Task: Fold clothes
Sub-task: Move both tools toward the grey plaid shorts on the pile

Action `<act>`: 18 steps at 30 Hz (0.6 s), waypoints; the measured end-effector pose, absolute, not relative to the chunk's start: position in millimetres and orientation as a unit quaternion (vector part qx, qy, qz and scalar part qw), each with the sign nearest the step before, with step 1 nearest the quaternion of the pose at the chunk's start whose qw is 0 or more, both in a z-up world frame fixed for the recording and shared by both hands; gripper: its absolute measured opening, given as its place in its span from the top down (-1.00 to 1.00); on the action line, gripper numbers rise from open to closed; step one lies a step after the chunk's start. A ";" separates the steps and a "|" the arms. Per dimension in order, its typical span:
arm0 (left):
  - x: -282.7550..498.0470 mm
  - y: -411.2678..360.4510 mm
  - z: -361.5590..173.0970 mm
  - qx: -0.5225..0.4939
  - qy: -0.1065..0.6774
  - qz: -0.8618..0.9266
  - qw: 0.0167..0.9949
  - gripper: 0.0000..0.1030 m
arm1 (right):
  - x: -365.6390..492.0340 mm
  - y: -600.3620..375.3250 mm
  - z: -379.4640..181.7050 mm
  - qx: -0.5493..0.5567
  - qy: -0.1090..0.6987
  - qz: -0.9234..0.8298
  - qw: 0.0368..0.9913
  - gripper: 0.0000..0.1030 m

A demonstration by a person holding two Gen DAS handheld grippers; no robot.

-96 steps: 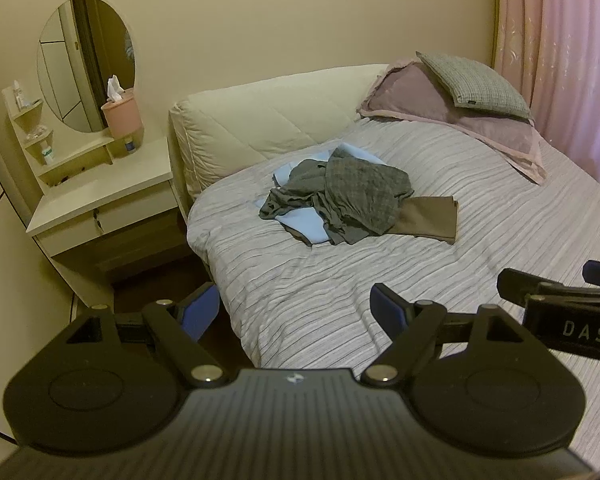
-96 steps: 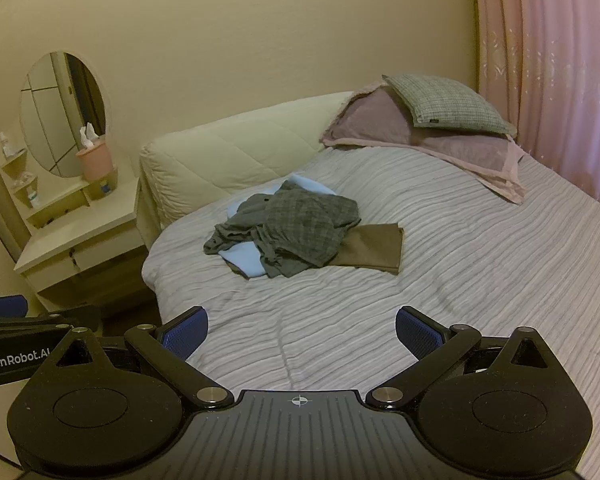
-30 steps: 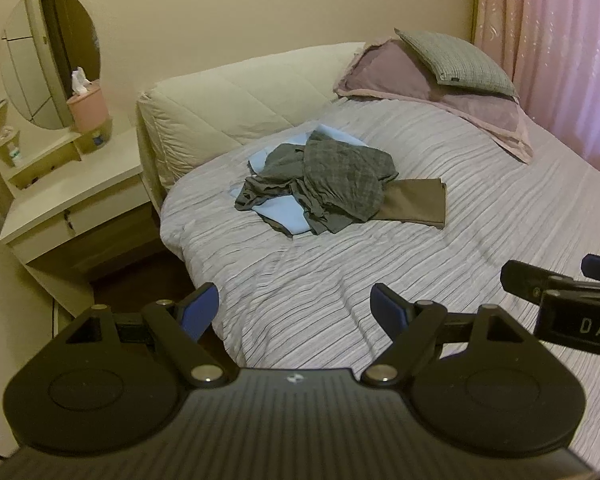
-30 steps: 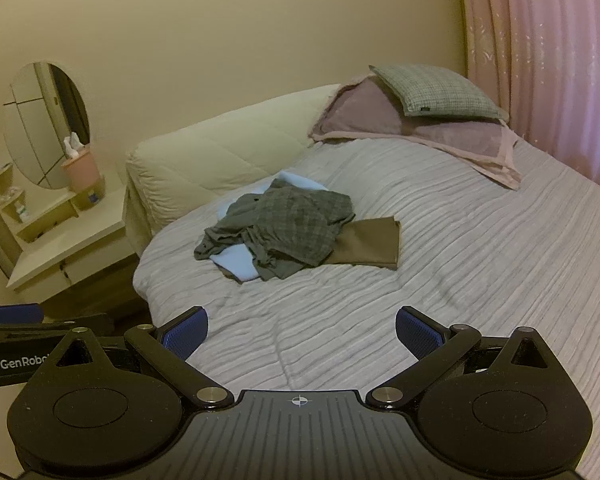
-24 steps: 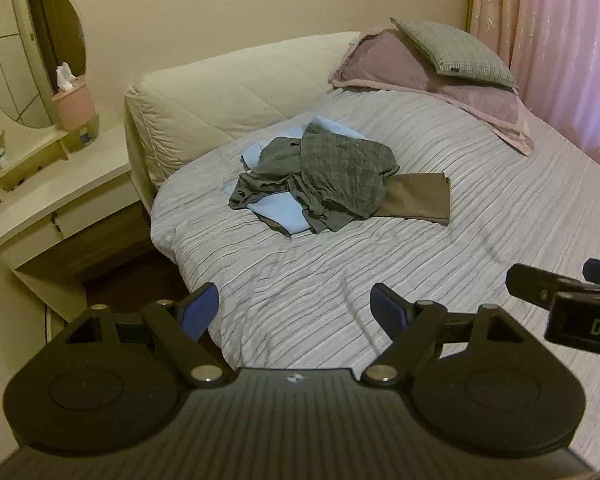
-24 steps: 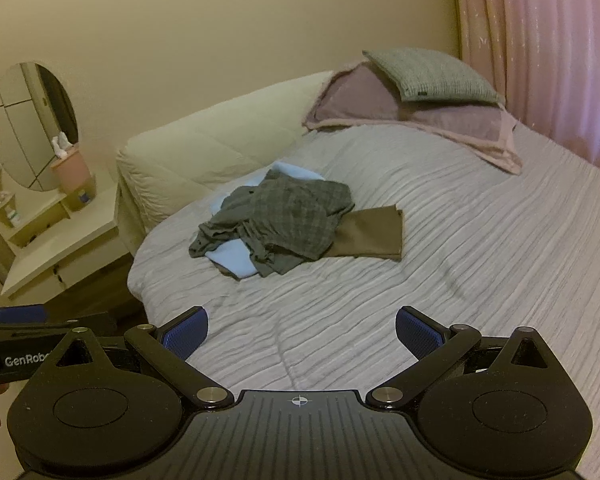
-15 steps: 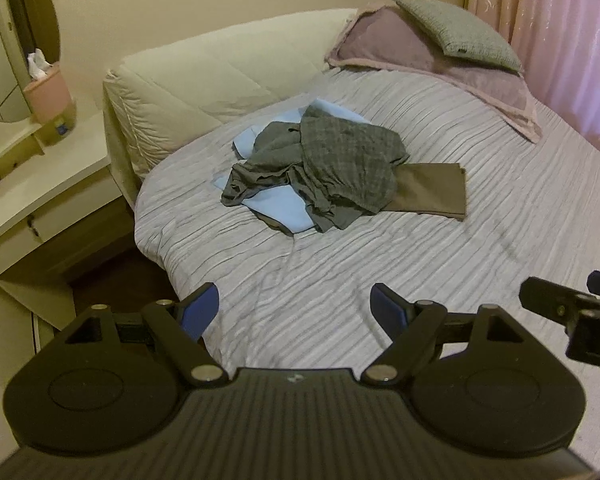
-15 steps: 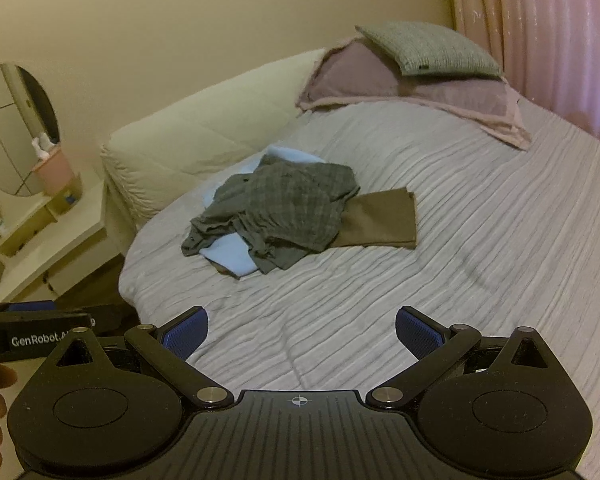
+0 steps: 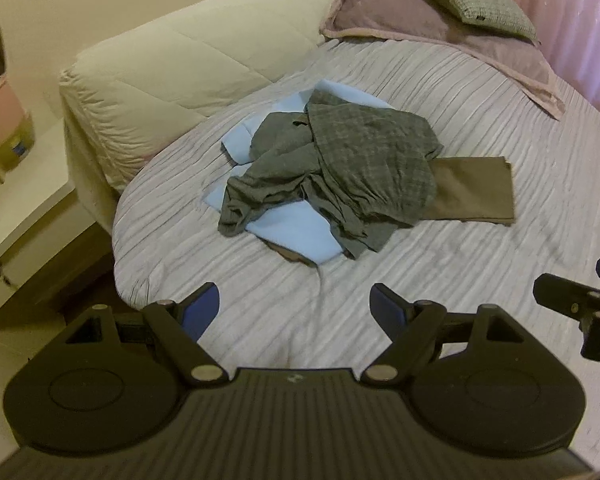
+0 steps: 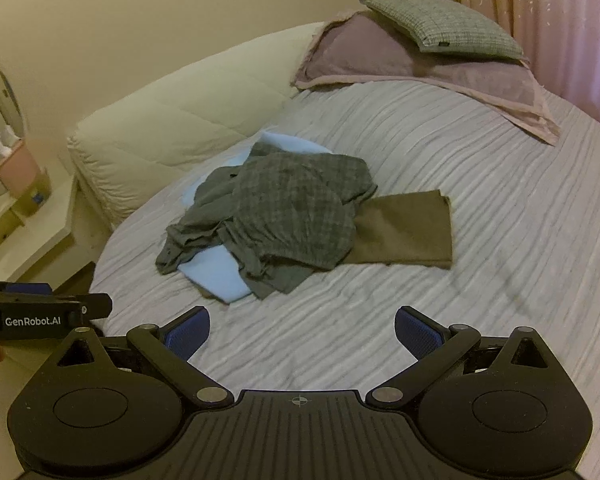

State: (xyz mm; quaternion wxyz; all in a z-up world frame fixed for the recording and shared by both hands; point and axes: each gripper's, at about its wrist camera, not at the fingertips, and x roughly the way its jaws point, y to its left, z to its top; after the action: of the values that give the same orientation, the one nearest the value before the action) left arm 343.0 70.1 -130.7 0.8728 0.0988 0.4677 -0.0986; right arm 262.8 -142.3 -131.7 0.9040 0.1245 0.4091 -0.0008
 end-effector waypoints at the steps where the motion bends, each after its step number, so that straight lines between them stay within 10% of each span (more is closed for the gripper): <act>1: 352.2 70.9 -133.3 0.100 0.468 -0.101 0.872 -0.55 | 270.4 -140.9 -134.3 0.124 0.410 -0.003 0.903 -0.98; 18: 494.9 65.7 -192.2 0.132 0.491 -0.154 0.847 -0.52 | 394.9 -105.7 -208.5 0.068 0.449 -0.003 0.891 -0.51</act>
State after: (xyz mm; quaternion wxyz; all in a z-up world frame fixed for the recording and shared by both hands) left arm 494.9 65.7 -192.2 0.8475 0.1318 0.4907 -0.1536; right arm 394.9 -105.7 -208.5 0.8909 0.0685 0.4491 -0.0026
